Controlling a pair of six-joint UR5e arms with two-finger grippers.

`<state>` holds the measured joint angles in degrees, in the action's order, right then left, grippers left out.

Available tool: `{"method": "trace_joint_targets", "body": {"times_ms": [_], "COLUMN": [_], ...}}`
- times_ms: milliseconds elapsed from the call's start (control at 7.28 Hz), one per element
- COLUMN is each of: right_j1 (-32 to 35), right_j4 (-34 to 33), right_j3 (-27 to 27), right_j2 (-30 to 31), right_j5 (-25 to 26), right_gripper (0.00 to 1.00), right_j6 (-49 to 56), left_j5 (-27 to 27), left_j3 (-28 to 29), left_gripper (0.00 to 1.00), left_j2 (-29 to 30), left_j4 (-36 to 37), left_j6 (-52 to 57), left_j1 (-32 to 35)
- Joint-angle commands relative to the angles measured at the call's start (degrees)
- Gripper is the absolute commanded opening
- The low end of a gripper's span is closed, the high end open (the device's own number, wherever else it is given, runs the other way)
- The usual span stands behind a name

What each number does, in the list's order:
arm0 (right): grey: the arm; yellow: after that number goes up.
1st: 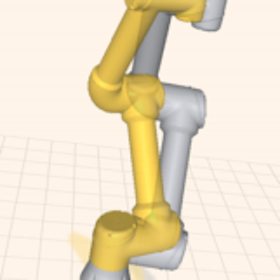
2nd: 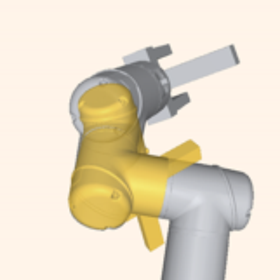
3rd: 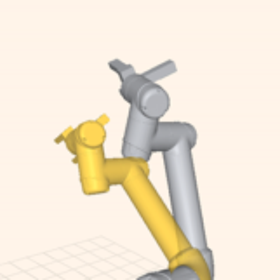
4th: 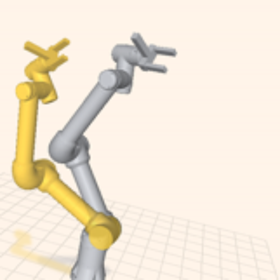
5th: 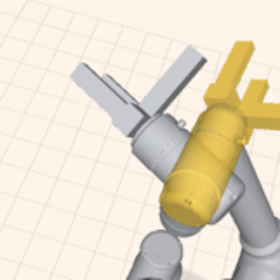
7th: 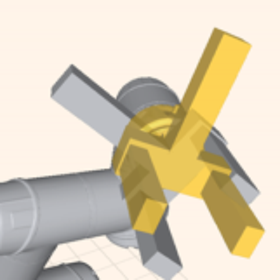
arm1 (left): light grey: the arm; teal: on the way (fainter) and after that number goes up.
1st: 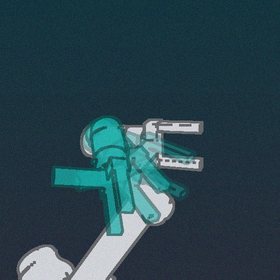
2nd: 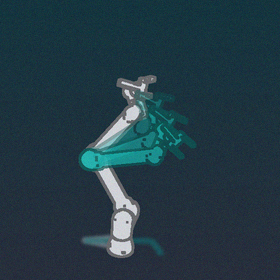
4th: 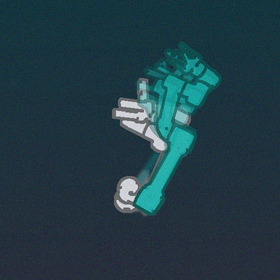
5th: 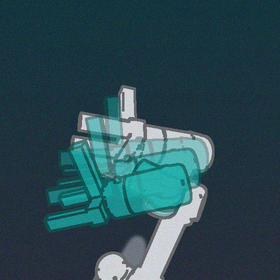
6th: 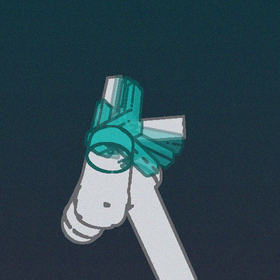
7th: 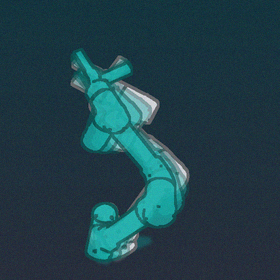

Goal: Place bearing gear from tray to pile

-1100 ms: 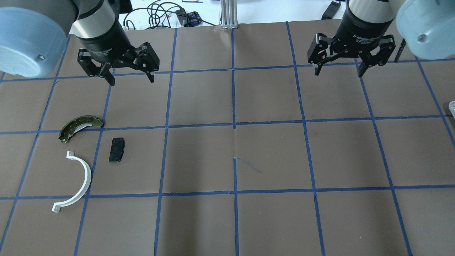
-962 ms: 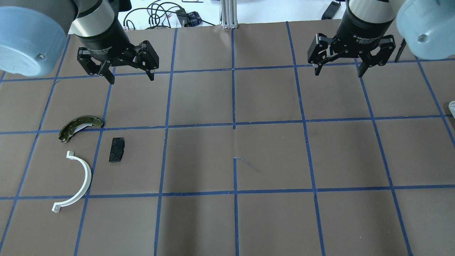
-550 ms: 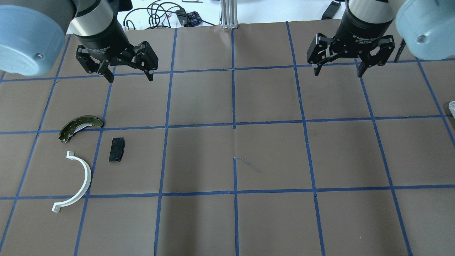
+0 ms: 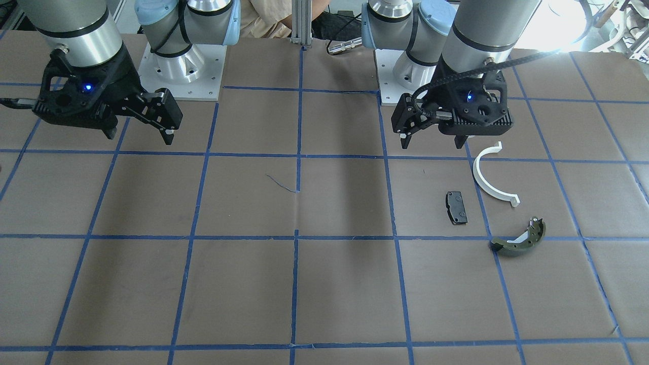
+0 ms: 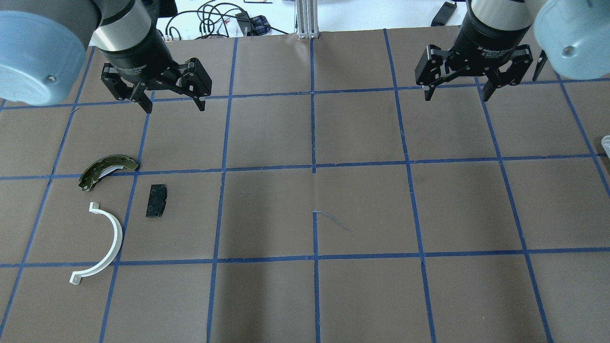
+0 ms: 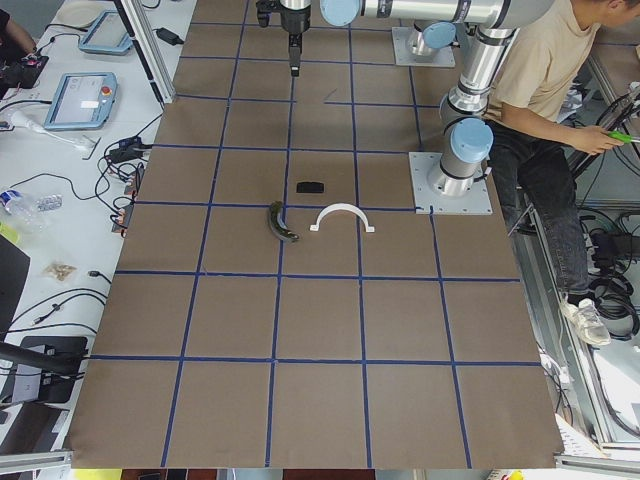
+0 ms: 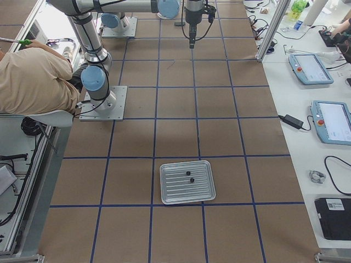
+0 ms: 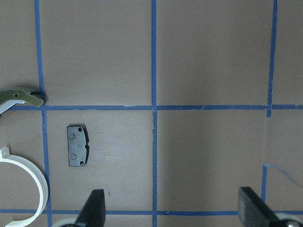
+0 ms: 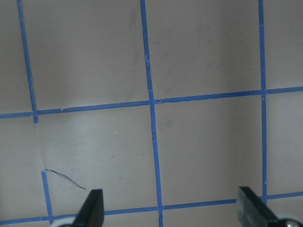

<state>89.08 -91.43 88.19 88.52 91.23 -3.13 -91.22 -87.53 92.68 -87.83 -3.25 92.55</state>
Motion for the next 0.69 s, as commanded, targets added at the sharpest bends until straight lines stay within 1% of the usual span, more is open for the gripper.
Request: {"method": "trace_joint_targets", "body": {"times_ms": [0, 275, 412, 550], "right_j1": [-4.3, -14.5, -20.4, -26.0], "right_j4": [0.4, 0.6, 0.6, 0.3], "right_j3": [0.0, 0.1, 0.1, 0.1], "right_j2": [0.0, -0.4, -1.3, -2.9], "right_j5": [0.0, -0.1, 0.0, -0.1], "right_gripper": [1.0, 1.0, 1.0, 1.0], "right_j6": [8.5, 20.8, 29.6, 36.0], "left_j5": [0.0, 0.0, 0.1, 0.1], "left_j3": [-0.1, -0.1, -0.1, -0.2], "left_gripper": [1.0, 1.0, 1.0, 1.0], "left_j2": [0.0, 0.0, 0.0, 0.0], "left_j4": [0.0, -0.1, -0.1, -0.1], "left_j6": [0.1, 0.1, 0.1, 0.1], "left_j1": [0.0, 0.0, 0.0, 0.0]}}
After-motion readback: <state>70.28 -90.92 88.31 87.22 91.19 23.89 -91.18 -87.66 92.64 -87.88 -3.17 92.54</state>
